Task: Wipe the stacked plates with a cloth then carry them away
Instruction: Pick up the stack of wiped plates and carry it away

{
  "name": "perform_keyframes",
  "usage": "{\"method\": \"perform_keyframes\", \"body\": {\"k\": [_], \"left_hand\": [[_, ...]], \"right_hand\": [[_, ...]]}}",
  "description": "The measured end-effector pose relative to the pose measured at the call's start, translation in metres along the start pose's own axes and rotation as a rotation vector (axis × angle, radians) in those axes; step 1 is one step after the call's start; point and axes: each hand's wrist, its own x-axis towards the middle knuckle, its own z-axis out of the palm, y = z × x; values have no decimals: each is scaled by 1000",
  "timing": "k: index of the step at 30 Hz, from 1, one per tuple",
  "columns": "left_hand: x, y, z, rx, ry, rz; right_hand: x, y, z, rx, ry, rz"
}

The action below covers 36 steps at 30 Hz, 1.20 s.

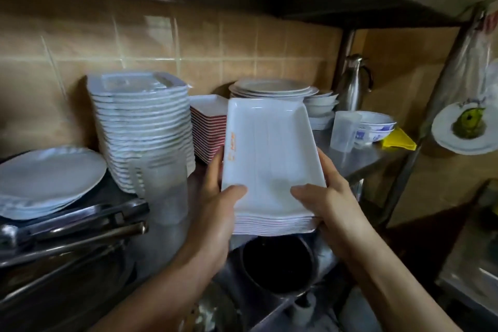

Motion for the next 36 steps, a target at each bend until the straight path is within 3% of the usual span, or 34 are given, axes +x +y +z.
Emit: {"method": "perform_keyframes", "body": {"k": [7,18,22,36], "left_hand": [[73,10,31,115,195,94],[171,24,67,98,499,130],[188,30,68,84,549,153],[207,40,46,103,605,-64]], "right_hand": [[106,-16,-13,64,-136,29],[255,-33,-13,85,-425,74],[280,-34,-2,65,-457,120],[295,-32,18,-8,-467,238]]}}
